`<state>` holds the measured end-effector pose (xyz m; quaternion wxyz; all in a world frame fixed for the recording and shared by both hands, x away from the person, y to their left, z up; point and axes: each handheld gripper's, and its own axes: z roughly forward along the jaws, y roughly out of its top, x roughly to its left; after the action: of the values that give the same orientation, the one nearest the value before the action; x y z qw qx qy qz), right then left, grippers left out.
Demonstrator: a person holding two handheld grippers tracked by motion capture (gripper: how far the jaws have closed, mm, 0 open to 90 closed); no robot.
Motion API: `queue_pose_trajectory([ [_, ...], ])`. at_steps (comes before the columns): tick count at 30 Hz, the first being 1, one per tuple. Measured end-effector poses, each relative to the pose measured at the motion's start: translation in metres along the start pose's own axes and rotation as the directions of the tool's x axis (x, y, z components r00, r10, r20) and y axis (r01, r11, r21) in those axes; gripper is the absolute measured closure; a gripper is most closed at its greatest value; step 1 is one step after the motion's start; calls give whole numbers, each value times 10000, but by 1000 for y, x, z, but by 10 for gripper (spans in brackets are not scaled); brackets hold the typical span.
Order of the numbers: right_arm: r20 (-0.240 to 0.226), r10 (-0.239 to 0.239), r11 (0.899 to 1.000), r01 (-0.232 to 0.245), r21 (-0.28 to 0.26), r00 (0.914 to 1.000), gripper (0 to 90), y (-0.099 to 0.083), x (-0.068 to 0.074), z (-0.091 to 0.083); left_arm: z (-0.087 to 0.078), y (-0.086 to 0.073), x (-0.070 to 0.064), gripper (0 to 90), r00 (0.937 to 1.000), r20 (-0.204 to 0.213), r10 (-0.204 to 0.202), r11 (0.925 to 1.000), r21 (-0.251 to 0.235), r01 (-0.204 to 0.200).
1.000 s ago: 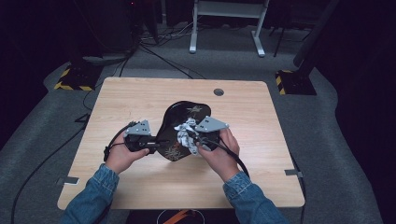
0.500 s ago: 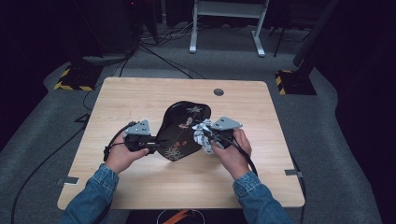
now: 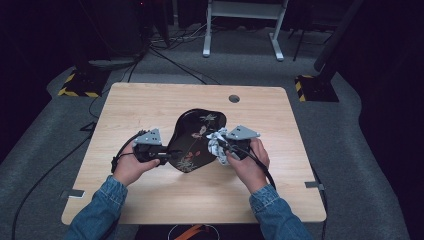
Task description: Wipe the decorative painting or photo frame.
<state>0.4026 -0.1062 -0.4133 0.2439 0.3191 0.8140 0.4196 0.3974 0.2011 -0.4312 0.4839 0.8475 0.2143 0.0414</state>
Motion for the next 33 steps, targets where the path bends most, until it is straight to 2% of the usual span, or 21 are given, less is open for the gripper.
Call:
queue_pose_trajectory([
  [7,-375,-490,9985,480,-264,9981,792,16,20,0,1,0,0,777,10000,-5,21,10000,15,-21],
  [16,-845,-1120,9924,1071,-607,9901,792,33,46,0,0,1,0,777,10000,-25,46,10000,51,-46],
  [22,-938,-1023,9933,966,-629,9903,792,29,43,2,1,1,-1,776,10000,10,17,10000,29,-17],
  [33,-487,-511,9986,503,-162,9975,792,11,18,4,1,1,-1,769,10000,24,37,10000,9,-37],
])
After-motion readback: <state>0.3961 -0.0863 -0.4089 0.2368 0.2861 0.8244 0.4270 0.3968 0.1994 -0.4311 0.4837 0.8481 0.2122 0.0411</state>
